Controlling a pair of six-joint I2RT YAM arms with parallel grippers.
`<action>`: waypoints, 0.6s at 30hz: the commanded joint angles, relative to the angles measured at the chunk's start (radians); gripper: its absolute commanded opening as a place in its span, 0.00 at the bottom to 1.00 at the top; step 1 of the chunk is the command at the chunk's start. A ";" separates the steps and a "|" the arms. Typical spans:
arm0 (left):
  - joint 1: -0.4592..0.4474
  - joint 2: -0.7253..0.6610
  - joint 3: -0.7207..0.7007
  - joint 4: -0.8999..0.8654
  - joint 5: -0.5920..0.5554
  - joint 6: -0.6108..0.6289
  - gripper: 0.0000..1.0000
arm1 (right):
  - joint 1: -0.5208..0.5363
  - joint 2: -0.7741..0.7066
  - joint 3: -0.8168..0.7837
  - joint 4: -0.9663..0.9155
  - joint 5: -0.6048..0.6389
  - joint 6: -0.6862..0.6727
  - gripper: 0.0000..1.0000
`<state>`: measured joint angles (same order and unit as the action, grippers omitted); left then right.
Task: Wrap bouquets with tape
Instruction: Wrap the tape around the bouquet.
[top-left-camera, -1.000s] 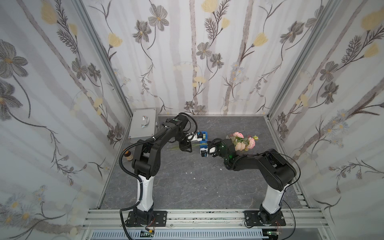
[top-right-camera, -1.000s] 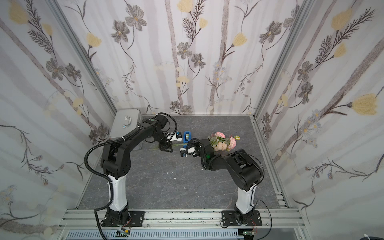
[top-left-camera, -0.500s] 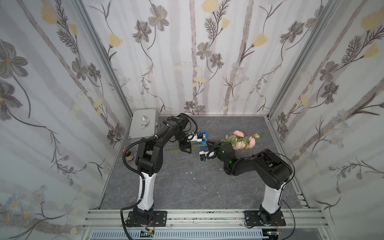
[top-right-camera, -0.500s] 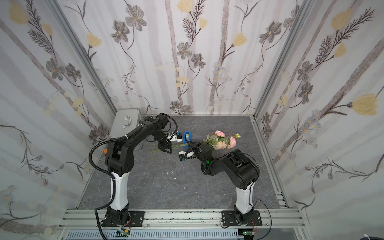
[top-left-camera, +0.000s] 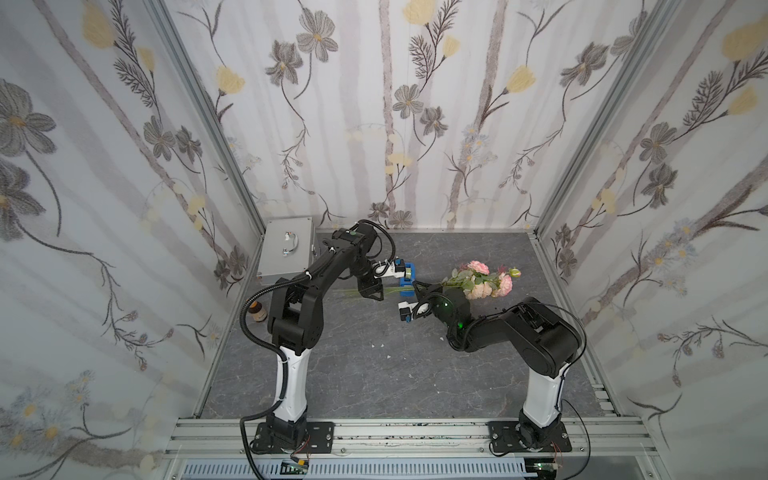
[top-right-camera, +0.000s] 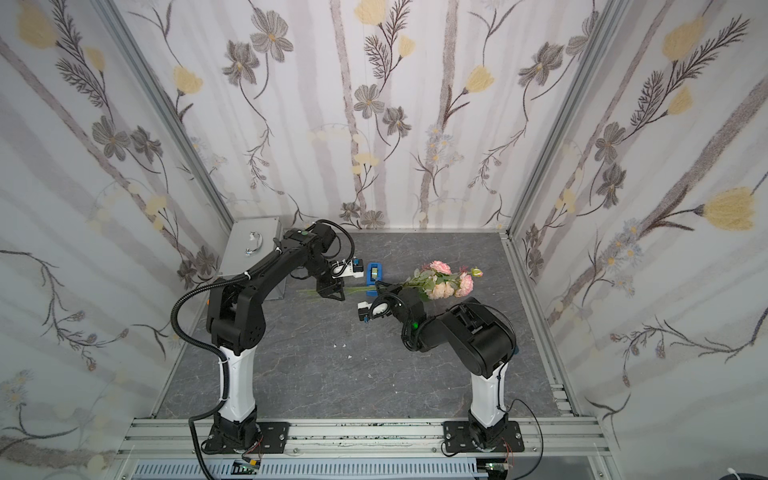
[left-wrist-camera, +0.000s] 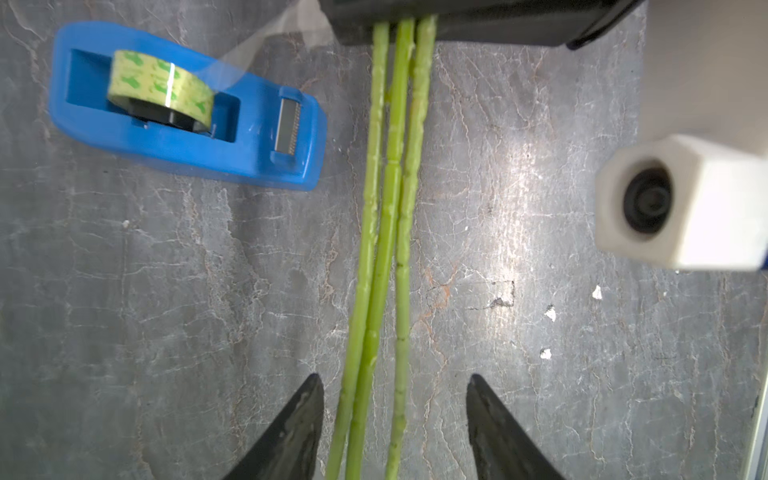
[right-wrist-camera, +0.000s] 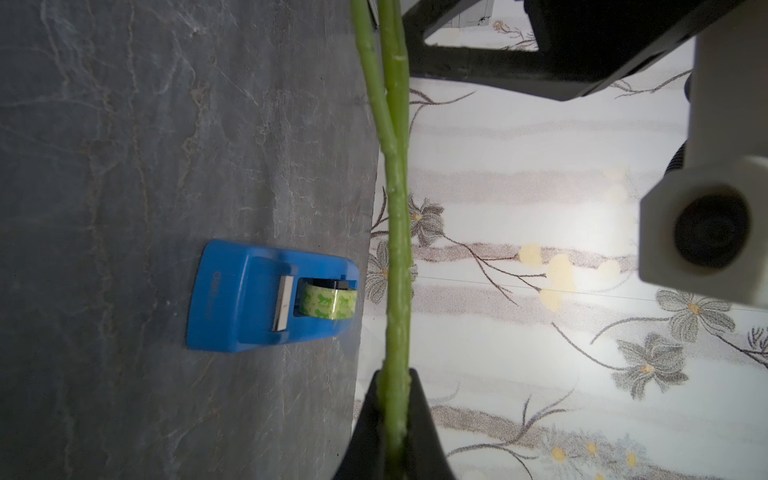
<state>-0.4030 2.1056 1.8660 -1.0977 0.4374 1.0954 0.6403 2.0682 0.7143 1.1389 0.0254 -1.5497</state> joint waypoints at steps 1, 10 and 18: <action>0.001 0.023 0.008 -0.015 -0.021 0.003 0.57 | 0.001 -0.003 0.009 0.062 0.001 -0.011 0.00; -0.009 0.068 0.024 -0.026 -0.014 -0.001 0.58 | 0.011 -0.025 0.001 0.063 -0.005 -0.016 0.00; -0.014 0.049 -0.005 0.027 -0.031 0.010 0.15 | 0.014 -0.047 -0.026 0.046 -0.050 0.039 0.00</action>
<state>-0.4179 2.1670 1.8725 -1.0828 0.4076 1.0924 0.6533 2.0445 0.7013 1.1313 0.0254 -1.5455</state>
